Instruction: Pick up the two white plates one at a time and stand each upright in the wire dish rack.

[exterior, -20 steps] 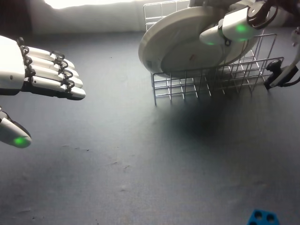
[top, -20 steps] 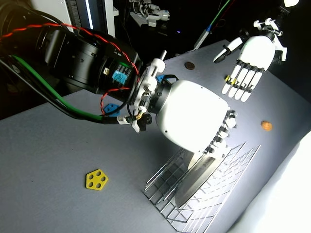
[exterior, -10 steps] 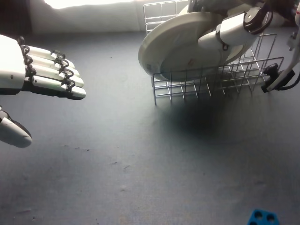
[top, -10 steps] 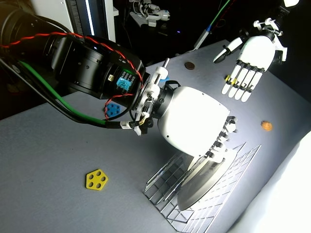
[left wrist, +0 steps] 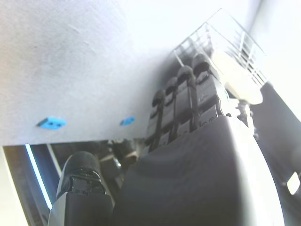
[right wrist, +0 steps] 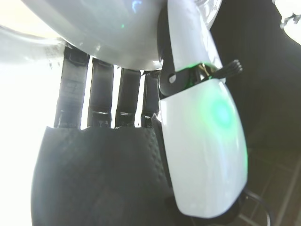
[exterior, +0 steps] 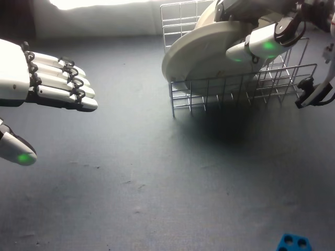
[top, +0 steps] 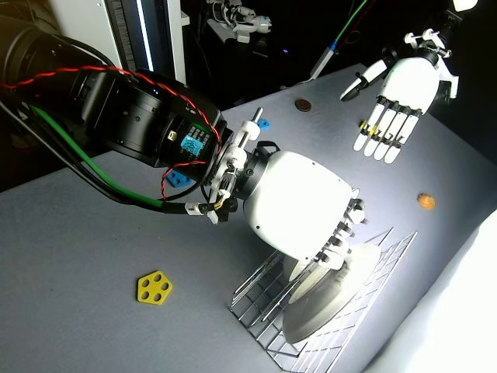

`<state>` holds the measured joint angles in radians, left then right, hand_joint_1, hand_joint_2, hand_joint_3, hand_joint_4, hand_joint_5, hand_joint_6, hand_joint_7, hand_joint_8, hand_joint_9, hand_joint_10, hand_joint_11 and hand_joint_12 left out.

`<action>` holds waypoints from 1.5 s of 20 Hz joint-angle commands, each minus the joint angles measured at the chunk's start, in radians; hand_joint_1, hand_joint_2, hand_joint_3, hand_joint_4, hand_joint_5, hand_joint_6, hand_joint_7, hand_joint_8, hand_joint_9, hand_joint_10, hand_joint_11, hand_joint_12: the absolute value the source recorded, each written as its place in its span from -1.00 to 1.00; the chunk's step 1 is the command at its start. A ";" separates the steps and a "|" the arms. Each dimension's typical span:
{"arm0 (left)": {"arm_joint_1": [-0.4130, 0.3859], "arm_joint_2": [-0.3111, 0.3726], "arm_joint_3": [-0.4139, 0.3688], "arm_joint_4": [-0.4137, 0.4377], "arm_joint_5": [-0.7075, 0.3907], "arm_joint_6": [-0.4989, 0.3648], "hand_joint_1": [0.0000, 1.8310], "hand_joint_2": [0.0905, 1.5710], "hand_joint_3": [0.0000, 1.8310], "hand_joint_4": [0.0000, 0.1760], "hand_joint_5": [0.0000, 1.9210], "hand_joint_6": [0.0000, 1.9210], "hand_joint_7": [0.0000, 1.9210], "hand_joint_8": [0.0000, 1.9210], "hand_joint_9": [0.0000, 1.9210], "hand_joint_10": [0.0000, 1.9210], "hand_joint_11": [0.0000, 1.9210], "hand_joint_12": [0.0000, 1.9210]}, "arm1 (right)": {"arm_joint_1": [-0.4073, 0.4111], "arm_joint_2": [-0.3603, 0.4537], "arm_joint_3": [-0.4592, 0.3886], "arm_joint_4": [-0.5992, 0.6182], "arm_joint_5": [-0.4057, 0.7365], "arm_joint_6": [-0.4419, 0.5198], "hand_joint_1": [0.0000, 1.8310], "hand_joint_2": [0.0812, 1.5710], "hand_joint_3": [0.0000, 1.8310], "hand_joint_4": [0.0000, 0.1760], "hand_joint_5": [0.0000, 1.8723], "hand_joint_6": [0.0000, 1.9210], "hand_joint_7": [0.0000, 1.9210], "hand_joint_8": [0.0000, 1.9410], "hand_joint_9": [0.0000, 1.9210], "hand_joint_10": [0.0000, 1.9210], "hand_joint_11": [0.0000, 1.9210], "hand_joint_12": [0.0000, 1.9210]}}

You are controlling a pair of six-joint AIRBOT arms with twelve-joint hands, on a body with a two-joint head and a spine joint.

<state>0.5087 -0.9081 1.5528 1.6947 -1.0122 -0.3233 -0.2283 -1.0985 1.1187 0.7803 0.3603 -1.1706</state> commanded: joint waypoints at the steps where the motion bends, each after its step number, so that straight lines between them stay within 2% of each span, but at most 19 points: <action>1: -0.013 0.002 -0.002 -0.070 -0.018 -0.003 -1.00 0.39 -1.00 -1.00 -0.93 -1.00 -0.93 -1.00 -0.94 -1.00 -1.00 -0.79 | 0.023 0.005 0.006 -0.026 0.132 0.012 0.48 0.45 -1.00 -1.00 -0.10 0.27 -0.04 0.10 -0.19 0.36 -0.34 0.44; 3: -0.013 0.002 -0.002 -0.070 -0.018 -0.003 -1.00 0.38 -1.00 -1.00 -0.94 -1.00 -0.93 -1.00 -0.94 -1.00 -1.00 -0.82 | 0.033 0.000 0.008 -0.026 0.132 0.013 0.48 0.46 -1.00 -1.00 -0.11 0.28 -0.08 0.12 -0.19 0.38 -0.38 0.44; 4: -0.013 0.002 -0.002 -0.070 -0.018 -0.003 -1.00 0.38 -1.00 -1.00 -0.93 -1.00 -0.92 -1.00 -0.94 -1.00 -1.00 -0.82 | 0.032 -0.002 0.008 -0.026 0.132 0.013 0.32 0.50 -1.00 -1.00 -0.16 0.35 -0.12 0.23 -0.24 0.03 -0.45 0.46; 5: -0.013 0.002 -0.002 -0.070 -0.018 -0.003 -1.00 0.38 -1.00 -1.00 -0.94 -1.00 -0.93 -1.00 -0.94 -1.00 -1.00 -0.84 | 0.029 -0.004 0.008 -0.027 0.135 0.013 0.27 0.53 -1.00 -0.87 -0.21 0.41 -0.16 0.30 -0.27 -0.08 -0.49 0.48; 6: -0.013 0.002 -0.002 -0.070 -0.018 -0.003 -1.00 0.38 -1.00 -1.00 -0.94 -1.00 -0.93 -1.00 -0.94 -1.00 -1.00 -0.85 | 0.020 -0.007 0.008 -0.028 0.140 0.013 0.21 0.55 -1.00 -1.00 -0.22 0.41 -0.28 -0.10 -0.34 -0.14 -0.61 0.51; 7: -0.013 0.002 -0.002 -0.070 -0.018 -0.003 -1.00 0.38 -1.00 -1.00 -0.94 -1.00 -0.94 -1.00 -0.95 -1.00 -1.00 -0.87 | 0.013 -0.008 0.008 -0.029 0.141 0.013 0.19 0.56 -1.00 -1.00 -0.23 0.41 -0.27 -0.32 -0.37 -0.17 -0.64 0.51; 8: -0.013 0.002 -0.002 -0.070 -0.018 -0.003 -1.00 0.38 -1.00 -1.00 -0.93 -1.00 -0.93 -1.00 -0.95 -1.00 -1.00 -0.84 | 0.008 -0.009 0.008 -0.031 0.141 0.013 0.19 0.50 -1.00 -1.00 -0.41 -0.09 -0.33 -0.42 -0.45 -0.19 -0.75 0.53; 9: -0.013 0.002 -0.002 -0.070 -0.019 -0.003 -1.00 0.38 -1.00 -1.00 -0.93 -1.00 -0.93 -1.00 -0.94 -1.00 -1.00 -0.84 | 0.007 -0.009 0.008 -0.034 0.141 0.013 0.18 0.49 -1.00 -1.00 -0.38 -0.36 -0.32 -0.51 -0.47 -0.22 -0.78 0.51; 11: -0.013 0.002 -0.002 -0.070 -0.019 -0.003 -1.00 0.38 -1.00 -1.00 -0.93 -1.00 -0.93 -1.00 -0.94 -1.00 -1.00 -0.81 | 0.009 -0.010 0.008 -0.034 0.142 0.013 0.18 0.45 -1.00 -1.00 -0.33 -0.61 -0.29 -0.66 -0.50 -0.27 -0.85 0.51; 16: -0.013 0.002 -0.002 -0.070 -0.019 -0.003 -1.00 0.38 -1.00 -1.00 -0.94 -1.00 -0.93 -1.00 -0.94 -1.00 -1.00 -0.82 | 0.011 -0.009 0.008 -0.038 0.142 0.013 0.13 0.48 -0.99 -1.00 -0.31 -0.76 -0.28 -0.83 -0.54 -0.35 -0.91 0.50; 19: -0.014 0.003 -0.003 -0.070 -0.019 -0.004 -1.00 0.39 -1.00 -1.00 -0.93 -1.00 -0.93 -1.00 -0.94 -1.00 -1.00 -0.82 | 0.024 -0.008 0.007 -0.038 0.141 0.013 0.03 0.50 -0.99 -1.00 -0.37 -0.79 -0.32 -0.87 -0.60 -0.37 -0.97 0.52; 20: -0.014 0.003 -0.004 -0.070 -0.019 -0.004 -1.00 0.38 -1.00 -1.00 -0.93 -1.00 -0.92 -1.00 -0.94 -1.00 -1.00 -0.82 | 0.031 -0.007 0.007 -0.039 0.140 0.013 0.08 0.45 -1.00 -1.00 -0.35 -0.78 -0.29 -0.86 -0.57 -0.36 -0.95 0.53; 24: -0.015 0.005 -0.006 -0.070 -0.019 -0.004 -1.00 0.38 -1.00 -1.00 -0.94 -1.00 -0.93 -1.00 -0.94 -1.00 -1.00 -0.83 | 0.074 0.005 0.006 -0.042 0.137 0.013 0.05 0.47 -1.00 -1.00 -0.43 -0.81 -0.35 -0.91 -0.64 -0.33 -1.00 0.53; 27: -0.015 0.007 -0.008 -0.070 -0.019 -0.004 -1.00 0.39 -1.00 -1.00 -0.93 -1.00 -0.92 -1.00 -0.93 -1.00 -1.00 -0.81 | 0.081 0.026 -0.014 -0.146 0.171 0.013 0.00 0.49 -1.00 -1.00 -0.46 -0.81 -0.36 -0.93 -0.67 -0.30 -1.00 0.53; 30: -0.017 0.009 -0.012 -0.070 -0.019 -0.004 -1.00 0.38 -1.00 -1.00 -0.93 -1.00 -0.93 -1.00 -0.95 -1.00 -1.00 -0.83 | 0.067 0.073 -0.073 -0.304 0.247 0.007 -0.11 0.52 -0.99 -1.00 -0.52 -0.84 -0.41 -0.95 -0.71 -0.33 -1.00 0.48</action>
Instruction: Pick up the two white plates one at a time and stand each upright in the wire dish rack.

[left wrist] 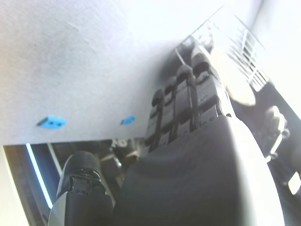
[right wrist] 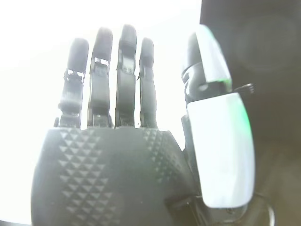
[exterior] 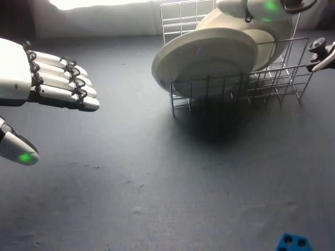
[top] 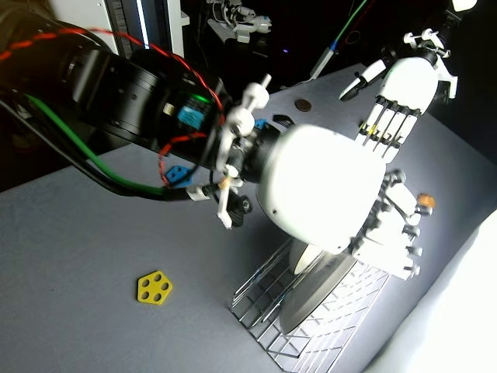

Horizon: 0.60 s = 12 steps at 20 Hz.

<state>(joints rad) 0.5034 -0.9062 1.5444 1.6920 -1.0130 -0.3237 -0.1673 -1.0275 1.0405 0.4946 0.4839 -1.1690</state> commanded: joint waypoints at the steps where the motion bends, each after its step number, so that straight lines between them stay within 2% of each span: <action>1: -0.012 0.007 -0.005 -0.067 -0.018 -0.004 -1.00 0.38 -1.00 -1.00 -0.94 -1.00 -0.95 -1.00 -0.96 -1.00 -1.00 -0.85 | 0.005 0.016 -0.009 -0.024 0.128 -0.015 -0.13 0.54 -0.99 -1.00 -0.53 -0.85 -0.43 -0.96 -0.73 -0.34 -1.00 0.47; 5: -0.013 0.009 -0.007 -0.067 -0.019 -0.004 -1.00 0.39 -1.00 -1.00 -0.95 -1.00 -0.93 -1.00 -0.94 -1.00 -1.00 -0.81 | 0.002 0.067 -0.061 -0.024 0.157 -0.084 -0.06 0.48 -1.00 -1.00 -0.51 -0.87 -0.43 -0.98 -0.70 -0.42 -1.00 0.39; 8: -0.017 0.012 -0.010 -0.068 -0.030 -0.004 -1.00 0.38 -1.00 -1.00 -0.95 -1.00 -0.94 -1.00 -0.95 -1.00 -1.00 -0.83 | -0.003 0.108 -0.110 -0.024 0.164 -0.145 -0.08 0.49 -1.00 -1.00 -0.55 -0.91 -0.50 -1.00 -0.76 -0.46 -1.00 0.28; 9: -0.020 0.012 -0.012 -0.068 -0.032 -0.004 -1.00 0.38 -1.00 -1.00 -0.95 -1.00 -0.94 -1.00 -0.95 -1.00 -1.00 -0.86 | -0.006 0.120 -0.123 -0.024 0.165 -0.162 -0.05 0.47 -1.00 -1.00 -0.55 -0.91 -0.50 -1.00 -0.75 -0.46 -1.00 0.28; 10: -0.038 0.021 -0.034 -0.092 -0.068 -0.004 -1.00 0.39 -1.00 -1.00 -0.93 -1.00 -0.93 -1.00 -0.94 -1.00 -1.00 -0.79 | -0.019 0.173 -0.175 -0.024 0.168 -0.195 -0.01 0.38 -1.00 -1.00 -0.52 -0.91 -0.45 -0.98 -0.69 -0.44 -1.00 0.37; 12: -0.049 0.028 -0.046 -0.107 -0.084 -0.004 -1.00 0.39 -1.00 -1.00 -0.93 -1.00 -0.93 -1.00 -0.94 -1.00 -1.00 -0.79 | -0.022 0.189 -0.187 -0.024 0.168 -0.195 -0.01 0.38 -1.00 -1.00 -0.52 -0.91 -0.45 -0.98 -0.69 -0.44 -1.00 0.37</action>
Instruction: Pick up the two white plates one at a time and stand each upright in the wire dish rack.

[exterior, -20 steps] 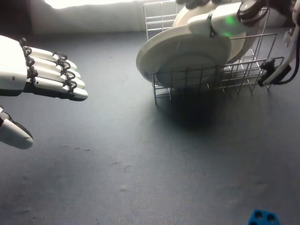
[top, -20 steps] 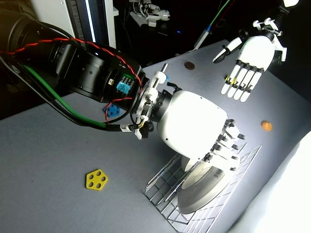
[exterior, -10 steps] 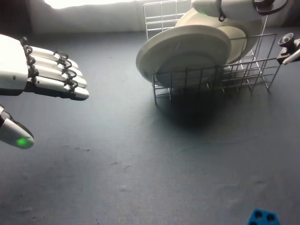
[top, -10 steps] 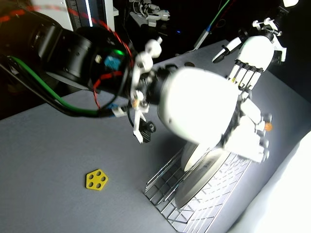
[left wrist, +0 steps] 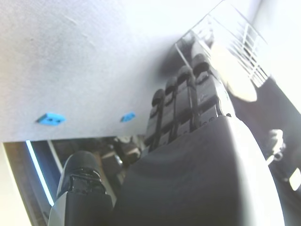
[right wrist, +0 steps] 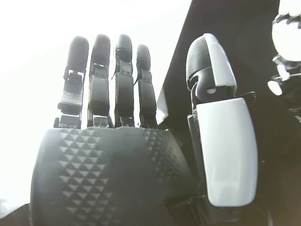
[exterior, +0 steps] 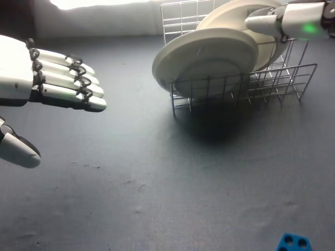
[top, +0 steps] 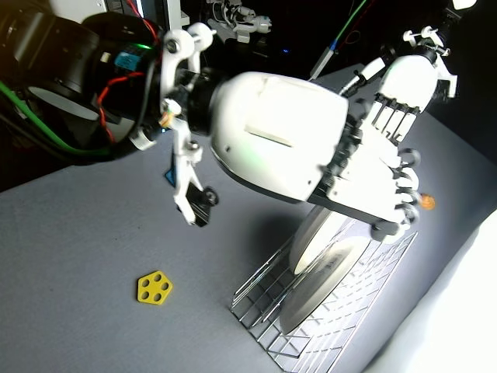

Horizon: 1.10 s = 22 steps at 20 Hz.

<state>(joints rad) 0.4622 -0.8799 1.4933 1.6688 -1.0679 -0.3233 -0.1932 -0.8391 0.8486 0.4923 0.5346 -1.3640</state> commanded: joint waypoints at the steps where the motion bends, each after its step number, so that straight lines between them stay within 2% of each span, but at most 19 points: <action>1: -0.024 0.006 -0.006 -0.093 -0.048 -0.004 -1.00 0.40 -1.00 -1.00 -0.88 -1.00 -0.86 -0.99 -0.87 -0.99 -1.00 -0.66 | -0.001 0.013 -0.003 -0.022 0.115 0.000 -0.07 0.38 -1.00 -1.00 -0.47 -0.88 -0.39 -0.96 -0.66 -0.41 -1.00 0.45; 2: -0.036 0.010 -0.016 -0.099 -0.058 -0.004 -1.00 0.40 -1.00 -1.00 -0.88 -1.00 -0.86 -0.99 -0.87 -0.99 -1.00 -0.66 | -0.004 0.022 -0.009 -0.021 0.110 0.000 -0.07 0.38 -1.00 -1.00 -0.47 -0.88 -0.39 -0.96 -0.66 -0.41 -1.00 0.45; 3: -0.049 0.014 -0.026 -0.101 -0.067 -0.004 -1.00 0.41 -1.00 -1.00 -0.69 -1.00 -0.58 -0.99 -0.61 -0.97 -0.91 -0.47 | -0.007 0.028 -0.013 -0.021 0.106 0.000 -0.16 0.31 -1.00 -1.00 -0.45 -0.43 -0.36 -0.54 -0.60 -0.10 -0.97 0.62; 4: -0.055 0.019 -0.036 -0.101 -0.072 -0.005 -1.00 0.43 -1.00 -1.00 -0.50 -0.99 -0.36 -0.99 -0.42 -0.95 -0.88 -0.16 | -0.009 0.030 -0.015 -0.021 0.101 -0.001 -0.20 0.29 -1.00 -1.00 -0.58 0.07 -0.49 -0.03 -0.63 0.21 -0.95 0.78; 5: -0.059 0.025 -0.046 -0.101 -0.079 -0.005 -1.00 0.49 -1.00 -1.00 -0.19 -0.95 -0.07 -0.76 -0.25 -0.29 -0.65 0.40 | -0.012 0.032 -0.017 -0.015 0.099 -0.001 -0.21 0.25 -1.00 -1.00 -0.70 0.83 -0.66 0.81 -0.70 0.86 -0.82 0.99; 6: -0.063 0.028 -0.052 -0.100 -0.081 -0.005 -0.85 0.49 -1.00 -1.00 -0.32 0.00 -0.16 0.24 -0.26 0.56 -0.44 0.77 | -0.013 0.032 -0.017 -0.009 0.095 -0.001 -0.19 0.20 -1.00 -1.00 -0.59 0.97 -0.55 0.96 -0.55 0.97 -0.65 1.00; 7: -0.066 0.030 -0.054 -0.096 -0.081 -0.005 -0.82 0.49 -1.00 -1.00 -0.46 0.74 -0.30 0.96 -0.24 0.98 -0.27 0.99 | -0.013 0.033 -0.017 0.001 0.088 -0.001 -0.19 0.13 -1.00 -1.00 -0.48 1.00 -0.36 1.00 -0.34 1.00 -0.46 1.00; 8: -0.066 0.030 -0.053 -0.087 -0.080 -0.005 -0.82 0.48 -1.00 -1.00 -0.35 0.98 -0.21 1.00 -0.18 1.00 -0.10 1.00 | -0.013 0.033 -0.017 0.002 0.083 -0.001 -0.21 0.08 -1.00 -1.00 -0.43 1.00 -0.25 1.00 -0.22 1.00 -0.30 1.00; 9: -0.066 0.029 -0.054 -0.079 -0.078 -0.005 -0.86 0.49 -1.00 -1.00 -0.03 1.00 0.04 1.00 0.03 1.00 0.12 1.00 | -0.013 0.032 -0.017 0.002 0.080 -0.001 -0.23 0.06 -1.00 -1.00 -0.41 1.00 -0.19 1.00 -0.17 1.00 -0.23 1.00; 10: -0.066 0.029 -0.056 -0.070 -0.077 -0.004 -0.85 0.39 -1.00 -1.00 0.29 0.94 0.40 1.00 0.42 1.00 0.41 1.00 | -0.013 0.032 -0.017 0.002 0.079 -0.001 -0.37 0.08 -1.00 -1.00 -0.21 1.00 -0.03 1.00 0.01 1.00 -0.06 1.00; 11: -0.063 0.029 -0.059 -0.059 -0.077 -0.002 -0.87 0.35 -1.00 -0.11 0.41 0.85 0.49 0.97 0.52 1.00 0.47 1.00 | -0.013 0.032 -0.017 0.002 0.077 -0.001 -0.48 0.11 -1.00 -1.00 0.11 1.00 0.18 1.00 0.21 1.00 0.21 1.00; 12: -0.058 0.030 -0.061 -0.052 -0.077 0.008 -0.87 0.34 -1.00 0.78 0.45 0.84 0.54 0.93 0.57 1.00 0.50 1.00 | -0.013 0.032 -0.017 0.002 0.076 -0.001 -0.68 0.23 -0.97 -1.00 0.53 1.00 0.50 1.00 0.53 1.00 0.58 1.00; 13: -0.053 0.030 -0.058 -0.048 -0.078 0.014 -0.86 0.37 -0.99 0.96 0.45 0.86 0.55 0.95 0.59 1.00 0.54 1.00 | -0.013 0.032 -0.017 0.002 0.076 -0.003 -0.77 0.39 -0.97 -1.00 0.72 1.00 0.65 1.00 0.68 1.00 0.74 1.00; 14: -0.049 0.030 -0.054 -0.048 -0.079 0.020 -0.73 0.61 -0.98 0.99 0.40 0.97 0.56 0.99 0.60 1.00 0.58 1.00 | -0.013 0.032 -0.017 0.002 0.076 -0.004 -0.79 0.76 -0.95 -1.00 0.84 1.00 0.79 1.00 0.82 1.00 0.93 1.00; 15: -0.045 0.029 -0.048 -0.048 -0.079 0.026 -0.48 0.79 -0.97 1.00 0.40 0.99 0.58 1.00 0.62 1.00 0.61 1.00 | -0.014 0.032 -0.017 0.002 0.076 -0.007 -0.57 0.95 -0.94 -0.63 0.83 1.00 0.84 1.00 0.89 1.00 0.99 1.00; 17: -0.046 0.028 -0.044 -0.048 -0.079 0.029 0.02 0.78 -1.00 1.00 0.44 1.00 0.61 1.00 0.65 1.00 0.67 1.00 | -0.015 0.032 -0.017 0.001 0.076 -0.011 -0.13 1.00 -0.98 0.36 0.83 1.00 0.86 1.00 0.94 1.00 1.00 1.00; 18: -0.047 0.028 -0.045 -0.048 -0.079 0.029 0.09 0.79 -1.00 1.00 0.47 1.00 0.60 1.00 0.63 1.00 0.65 1.00 | -0.015 0.032 -0.017 0.001 0.076 -0.011 -0.03 0.95 -1.00 0.42 0.83 1.00 0.86 1.00 0.93 1.00 1.00 1.00; 20: -0.049 0.029 -0.053 -0.048 -0.078 0.028 0.11 0.81 -1.00 1.00 0.46 1.00 0.57 1.00 0.60 1.00 0.63 1.00 | -0.015 0.032 -0.017 -0.005 0.075 -0.011 -0.03 0.95 -1.00 0.43 0.86 1.00 0.88 1.00 0.94 1.00 1.00 1.00; 22: -0.054 0.029 -0.061 -0.048 -0.076 0.022 0.12 0.79 -1.00 1.00 0.49 1.00 0.57 1.00 0.60 1.00 0.60 1.00 | -0.016 0.032 -0.016 -0.019 0.075 -0.010 -0.02 0.94 -1.00 0.78 0.85 1.00 0.88 1.00 0.94 1.00 1.00 1.00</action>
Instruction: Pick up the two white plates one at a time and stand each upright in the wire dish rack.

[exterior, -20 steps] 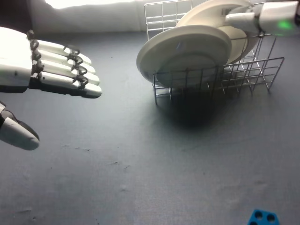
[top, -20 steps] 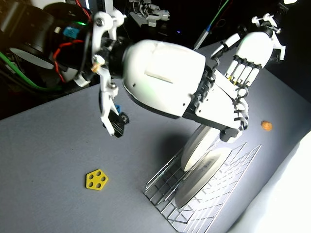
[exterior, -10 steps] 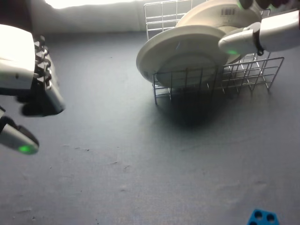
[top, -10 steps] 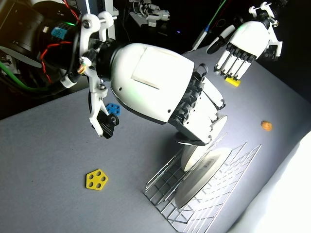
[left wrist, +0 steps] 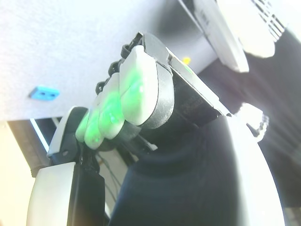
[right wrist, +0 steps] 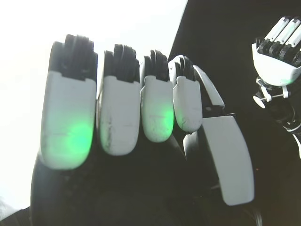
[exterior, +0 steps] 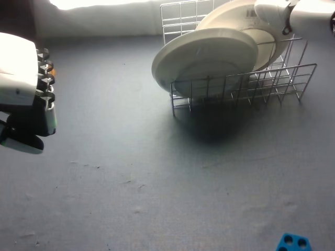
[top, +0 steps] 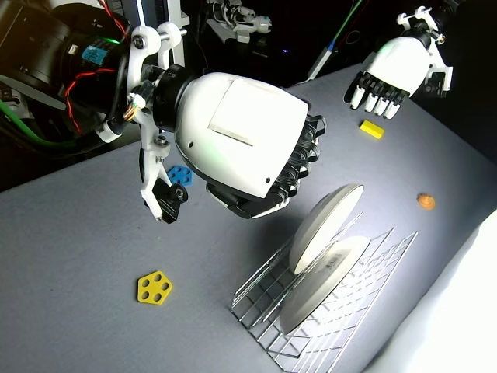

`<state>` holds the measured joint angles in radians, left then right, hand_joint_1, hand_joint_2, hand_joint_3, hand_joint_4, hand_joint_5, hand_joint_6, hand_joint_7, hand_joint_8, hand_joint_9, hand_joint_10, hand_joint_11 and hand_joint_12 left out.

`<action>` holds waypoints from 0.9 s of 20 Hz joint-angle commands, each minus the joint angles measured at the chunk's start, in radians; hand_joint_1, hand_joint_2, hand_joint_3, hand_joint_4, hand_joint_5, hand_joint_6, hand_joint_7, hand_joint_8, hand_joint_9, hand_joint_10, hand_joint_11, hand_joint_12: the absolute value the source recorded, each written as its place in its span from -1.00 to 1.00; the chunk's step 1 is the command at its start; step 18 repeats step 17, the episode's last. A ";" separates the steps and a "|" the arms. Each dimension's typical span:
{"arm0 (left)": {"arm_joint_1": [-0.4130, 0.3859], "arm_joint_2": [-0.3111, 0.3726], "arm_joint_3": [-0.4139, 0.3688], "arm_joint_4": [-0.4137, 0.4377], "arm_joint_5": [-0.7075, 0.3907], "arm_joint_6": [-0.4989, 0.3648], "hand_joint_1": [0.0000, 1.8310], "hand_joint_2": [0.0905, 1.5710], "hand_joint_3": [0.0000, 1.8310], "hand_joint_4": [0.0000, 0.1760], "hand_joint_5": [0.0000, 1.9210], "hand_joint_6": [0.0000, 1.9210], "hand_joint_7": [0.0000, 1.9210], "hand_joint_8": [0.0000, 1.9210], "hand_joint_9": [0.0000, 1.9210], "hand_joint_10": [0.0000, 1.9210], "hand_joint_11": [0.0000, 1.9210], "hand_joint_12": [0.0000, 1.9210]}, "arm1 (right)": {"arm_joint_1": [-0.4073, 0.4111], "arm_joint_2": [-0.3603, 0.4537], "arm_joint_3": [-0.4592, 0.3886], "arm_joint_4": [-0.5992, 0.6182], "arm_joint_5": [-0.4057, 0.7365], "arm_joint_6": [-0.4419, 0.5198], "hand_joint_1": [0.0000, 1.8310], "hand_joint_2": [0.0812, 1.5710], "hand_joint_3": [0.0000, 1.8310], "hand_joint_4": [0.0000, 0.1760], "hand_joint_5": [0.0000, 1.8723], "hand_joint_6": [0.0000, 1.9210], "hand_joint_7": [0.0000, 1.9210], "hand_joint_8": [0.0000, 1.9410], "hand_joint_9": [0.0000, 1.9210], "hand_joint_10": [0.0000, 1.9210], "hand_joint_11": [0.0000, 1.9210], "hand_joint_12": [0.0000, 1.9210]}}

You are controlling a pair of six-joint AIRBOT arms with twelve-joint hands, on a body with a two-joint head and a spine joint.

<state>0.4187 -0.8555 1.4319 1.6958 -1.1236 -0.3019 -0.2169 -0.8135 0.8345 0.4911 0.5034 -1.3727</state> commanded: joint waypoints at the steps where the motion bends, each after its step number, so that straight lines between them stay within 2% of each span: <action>1: -0.012 0.005 -0.001 -0.075 -0.020 -0.002 0.15 0.79 -1.00 1.00 0.52 1.00 0.59 1.00 0.62 1.00 0.62 1.00 | 0.007 0.006 0.000 -0.038 0.104 0.010 -0.03 0.94 -1.00 0.90 0.84 1.00 0.88 1.00 0.93 1.00 1.00 1.00; 2: -0.013 0.006 -0.001 -0.075 -0.020 -0.002 0.10 0.79 -1.00 1.00 0.54 1.00 0.60 1.00 0.63 1.00 0.61 1.00 | 0.005 0.006 0.007 -0.095 0.098 0.049 -0.03 0.95 -1.00 0.98 0.83 1.00 0.89 1.00 0.94 1.00 1.00 1.00; 3: -0.013 0.006 0.000 -0.075 -0.020 -0.002 0.04 0.81 -1.00 1.00 0.55 1.00 0.61 1.00 0.64 1.00 0.62 1.00 | 0.004 0.005 0.018 -0.191 0.089 0.132 -0.04 0.95 -1.00 1.00 0.82 1.00 0.88 1.00 0.94 1.00 1.00 1.00; 4: -0.012 0.006 0.004 -0.075 -0.020 -0.002 0.01 0.77 -1.00 1.00 0.58 1.00 0.62 1.00 0.64 1.00 0.63 1.00 | 0.004 0.006 0.036 -0.307 0.081 0.257 -0.19 0.99 -0.97 1.00 0.85 1.00 0.90 1.00 0.95 1.00 1.00 1.00; 5: -0.010 0.006 0.007 -0.075 -0.021 -0.002 -0.06 0.80 -1.00 1.00 0.58 1.00 0.63 1.00 0.66 1.00 0.67 1.00 | 0.002 0.006 0.061 -0.454 0.081 0.439 -0.34 1.00 -0.92 1.00 0.85 1.00 0.90 1.00 0.96 1.00 1.00 1.00; 6: -0.010 0.006 0.009 -0.075 -0.022 -0.002 -0.07 0.81 -1.00 1.00 0.57 1.00 0.63 1.00 0.67 1.00 0.69 1.00 | 0.000 0.005 0.081 -0.578 0.082 0.556 -0.44 1.00 -0.88 1.00 0.85 1.00 0.90 1.00 0.96 1.00 1.00 1.00; 8: -0.011 0.006 0.011 -0.075 -0.024 -0.001 0.11 0.76 -1.00 1.00 0.50 1.00 0.60 1.00 0.65 1.00 0.67 1.00 | -0.019 -0.001 0.133 -0.955 0.105 0.892 -0.55 1.00 -0.87 1.00 0.82 1.00 0.91 1.00 0.97 1.00 1.00 1.00; 10: -0.022 0.006 0.005 -0.074 -0.011 -0.002 0.13 0.73 -1.00 1.00 0.45 1.00 0.56 1.00 0.59 1.00 0.57 1.00 | -0.051 -0.003 0.166 -1.222 0.211 1.071 -0.64 1.00 -0.84 1.00 0.83 1.00 0.92 1.00 0.98 1.00 1.00 1.00; 12: -0.039 0.006 -0.005 -0.066 0.009 -0.021 0.06 0.75 -1.00 1.00 0.44 1.00 0.55 1.00 0.56 1.00 0.55 1.00 | -0.075 -0.001 0.174 -1.352 0.300 1.085 -0.72 1.00 -0.81 1.00 0.81 1.00 0.93 1.00 0.98 1.00 1.00 1.00; 13: -0.045 0.006 -0.014 -0.060 0.011 -0.022 -0.05 0.79 -1.00 1.00 0.40 1.00 0.53 1.00 0.55 1.00 0.55 1.00 | -0.082 0.002 0.173 -1.401 0.342 1.086 -0.72 1.00 -0.82 1.00 0.77 1.00 0.91 1.00 0.97 1.00 1.00 1.00; 14: -0.046 0.009 -0.021 -0.050 0.011 -0.024 -0.08 0.79 -1.00 1.00 0.38 1.00 0.52 1.00 0.54 1.00 0.54 1.00 | -0.085 0.006 0.170 -1.418 0.377 1.082 -0.71 1.00 -0.83 1.00 0.76 1.00 0.90 1.00 0.97 1.00 1.00 1.00; 15: -0.046 0.009 -0.022 -0.047 0.011 -0.024 -0.01 0.76 -1.00 1.00 0.38 1.00 0.52 1.00 0.54 1.00 0.53 1.00 | -0.085 0.007 0.168 -1.418 0.405 1.076 -0.73 1.00 -0.85 1.00 0.77 1.00 0.90 1.00 0.97 1.00 1.00 1.00; 18: -0.046 0.008 -0.015 -0.047 0.008 -0.023 0.04 0.75 -1.00 1.00 0.38 1.00 0.52 1.00 0.54 1.00 0.52 1.00 | -0.085 0.012 0.154 -1.418 0.419 1.024 -0.77 1.00 -0.85 1.00 0.79 1.00 0.91 1.00 0.97 1.00 1.00 1.00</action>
